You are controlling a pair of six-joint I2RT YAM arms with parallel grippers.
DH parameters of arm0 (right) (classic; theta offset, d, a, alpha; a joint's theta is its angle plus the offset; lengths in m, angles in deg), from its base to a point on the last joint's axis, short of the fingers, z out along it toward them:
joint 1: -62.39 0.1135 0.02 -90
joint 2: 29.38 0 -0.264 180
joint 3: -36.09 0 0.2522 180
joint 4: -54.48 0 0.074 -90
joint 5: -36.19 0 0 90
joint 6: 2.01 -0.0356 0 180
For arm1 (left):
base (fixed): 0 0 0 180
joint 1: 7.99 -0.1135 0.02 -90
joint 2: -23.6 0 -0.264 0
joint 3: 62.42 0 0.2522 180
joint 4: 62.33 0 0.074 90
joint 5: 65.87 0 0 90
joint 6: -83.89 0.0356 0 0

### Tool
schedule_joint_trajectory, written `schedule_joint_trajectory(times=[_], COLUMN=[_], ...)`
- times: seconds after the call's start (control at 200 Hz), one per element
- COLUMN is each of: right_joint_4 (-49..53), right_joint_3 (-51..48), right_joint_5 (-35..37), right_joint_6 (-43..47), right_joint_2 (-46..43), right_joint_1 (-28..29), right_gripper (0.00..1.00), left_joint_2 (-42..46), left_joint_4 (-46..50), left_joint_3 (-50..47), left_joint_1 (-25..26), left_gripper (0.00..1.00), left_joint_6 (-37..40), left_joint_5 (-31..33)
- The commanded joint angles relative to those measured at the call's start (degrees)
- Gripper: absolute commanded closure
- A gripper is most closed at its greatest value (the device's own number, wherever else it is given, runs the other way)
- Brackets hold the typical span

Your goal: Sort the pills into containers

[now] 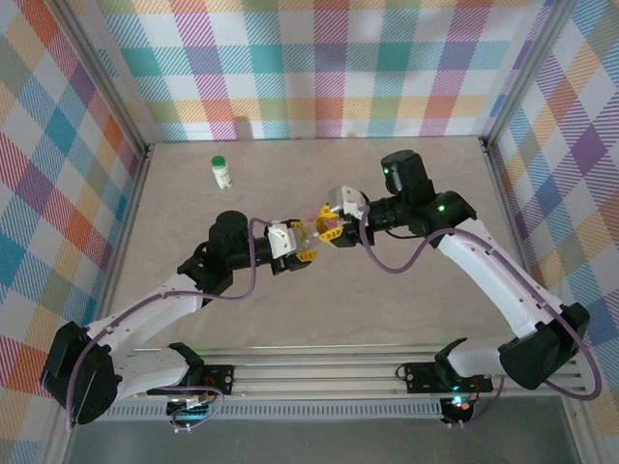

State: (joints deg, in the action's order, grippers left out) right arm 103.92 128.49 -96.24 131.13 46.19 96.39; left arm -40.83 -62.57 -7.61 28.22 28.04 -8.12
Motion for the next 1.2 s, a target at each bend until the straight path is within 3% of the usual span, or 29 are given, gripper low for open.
schedule_joint_trajectory(times=[0.0,0.225,0.485,0.775,1.195], right_joint_4=[-8.4,-9.5,-9.5,-13.6,-11.5], right_joint_3=[-3.3,-3.4,0.0,0.6,2.7], right_joint_5=[8.3,26.5,29.7,35.4,39.9], right_joint_6=[-21.0,-53.6,-75.8,-78.3,-70.7], right_joint_2=[0.9,3.6,7.2,7.9,5.8], right_joint_1=[1.8,2.6,2.6,2.6,2.4], right_gripper=[0.71,0.72,0.67,0.53,0.43], left_joint_2=[1.0,0.5,-1.3,-0.9,-1.0], left_joint_4=[-8.5,-12.0,-11.1,-11.5,-12.9], left_joint_3=[2.8,2.5,2.8,1.2,0.0], left_joint_1=[0.8,0.8,2.7,3.6,3.6], left_gripper=[1.00,1.00,1.00,1.00,1.00], left_joint_6=[-0.2,-0.8,0.2,0.2,-0.5], left_joint_5=[0.3,6.6,7.6,8.4,8.4])
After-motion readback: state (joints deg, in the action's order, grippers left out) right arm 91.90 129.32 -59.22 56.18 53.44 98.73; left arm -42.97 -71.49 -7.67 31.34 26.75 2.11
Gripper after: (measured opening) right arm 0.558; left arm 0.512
